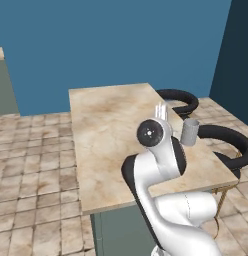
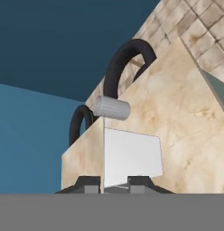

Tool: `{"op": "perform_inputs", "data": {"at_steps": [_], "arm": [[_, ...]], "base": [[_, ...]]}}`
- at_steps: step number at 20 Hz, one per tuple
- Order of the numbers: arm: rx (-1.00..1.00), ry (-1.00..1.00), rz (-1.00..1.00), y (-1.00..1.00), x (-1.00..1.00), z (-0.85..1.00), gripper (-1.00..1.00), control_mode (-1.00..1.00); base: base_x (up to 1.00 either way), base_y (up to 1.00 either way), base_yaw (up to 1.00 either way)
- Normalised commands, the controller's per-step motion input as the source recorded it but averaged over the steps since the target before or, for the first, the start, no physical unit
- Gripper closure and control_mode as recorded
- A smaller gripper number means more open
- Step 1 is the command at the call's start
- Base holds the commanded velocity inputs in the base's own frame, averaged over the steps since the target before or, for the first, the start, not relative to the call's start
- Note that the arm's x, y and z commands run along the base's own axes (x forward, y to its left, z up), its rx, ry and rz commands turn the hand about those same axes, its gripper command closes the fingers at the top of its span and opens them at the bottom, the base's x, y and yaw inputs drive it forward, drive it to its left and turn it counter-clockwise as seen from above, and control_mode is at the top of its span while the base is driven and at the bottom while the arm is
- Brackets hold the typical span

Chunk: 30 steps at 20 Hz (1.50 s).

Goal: Open the freezer door, pick up the ice cube tray from the freezer, and place it on the dining counter.

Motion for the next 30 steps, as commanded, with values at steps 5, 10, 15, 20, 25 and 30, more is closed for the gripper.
{"op": "perform_inputs", "data": {"at_steps": [5,10,15,20,25,30], "arm": [[0.04,0.00,0.00,0.00,0.50,-0.27,1.00,-1.00],[0.04,0.02,0.00,0.00,0.38,-0.30,1.00,-1.00],[0.02,0.02,0.00,0.00,0.36,-0.37,1.00,-1.00],[0.02,0.04,0.00,0.02,0.32,-0.37,1.00,-1.00],[0.03,0.03,0.00,0.01,0.25,-0.40,1.00,-1.00],[0.01,0.02,0.00,0.02,0.24,-0.42,1.00,-1.00]], "base": [[0.00,0.00,0.00],[0.00,0.00,0.00],[0.00,0.00,0.00],[0.00,0.00,0.00],[0.00,0.00,0.00],[0.00,0.00,0.00]]}}
